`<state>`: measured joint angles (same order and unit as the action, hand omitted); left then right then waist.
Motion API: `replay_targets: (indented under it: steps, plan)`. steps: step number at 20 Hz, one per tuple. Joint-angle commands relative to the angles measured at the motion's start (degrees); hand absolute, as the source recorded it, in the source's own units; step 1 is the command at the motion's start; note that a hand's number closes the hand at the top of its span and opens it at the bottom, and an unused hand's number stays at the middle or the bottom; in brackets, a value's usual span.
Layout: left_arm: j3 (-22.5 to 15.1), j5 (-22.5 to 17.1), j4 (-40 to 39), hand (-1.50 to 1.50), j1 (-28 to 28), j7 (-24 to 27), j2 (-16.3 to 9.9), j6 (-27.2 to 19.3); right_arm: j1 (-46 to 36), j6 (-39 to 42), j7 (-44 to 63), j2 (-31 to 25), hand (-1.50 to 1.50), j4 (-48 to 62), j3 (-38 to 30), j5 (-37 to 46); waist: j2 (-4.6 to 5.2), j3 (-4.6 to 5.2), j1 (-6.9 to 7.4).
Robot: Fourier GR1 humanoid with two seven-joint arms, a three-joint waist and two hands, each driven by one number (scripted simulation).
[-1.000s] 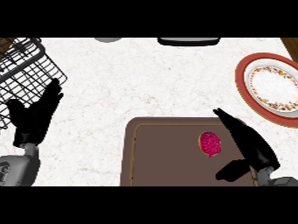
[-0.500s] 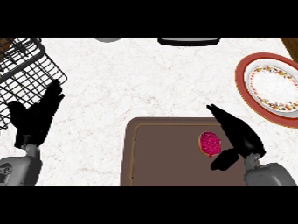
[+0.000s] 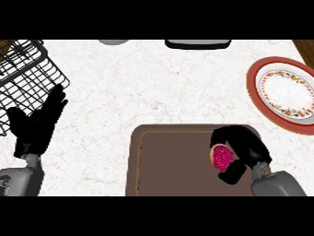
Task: Pick the cupcake from the tray and place it in the plate
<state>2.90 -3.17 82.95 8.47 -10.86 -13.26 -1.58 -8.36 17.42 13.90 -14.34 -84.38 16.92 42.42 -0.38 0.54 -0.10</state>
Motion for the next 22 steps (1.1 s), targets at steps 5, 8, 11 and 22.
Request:
replay_targets:
  steps: [5, 8, 11, 22]
  plan:
    - [0.7, 2.0, -4.5, 0.0, 1.9, 2.8, 1.3, -0.1, -2.0, -6.5, -3.8, 5.6, 1.5, 6.2, -0.4, 3.5, 0.45, -0.55, 0.22]
    - [2.1, -0.4, -2.9, 0.0, -0.1, 3.3, -0.2, 2.7, -12.4, -2.1, -1.7, 7.3, 1.5, 10.6, -2.8, 2.3, 0.53, -0.56, 1.01]
    - [1.1, 1.7, -4.4, 0.0, 2.4, 2.8, 1.5, 0.3, -16.8, -10.9, -4.1, 10.5, 1.5, 20.1, -2.4, 7.5, 0.62, -0.56, 0.75]
    - [3.1, 0.1, -3.4, 0.0, 2.8, 0.2, -0.4, 1.3, -16.9, -32.6, 4.1, 6.0, 1.5, 2.0, -7.7, 20.5, 0.15, -0.52, -0.74]
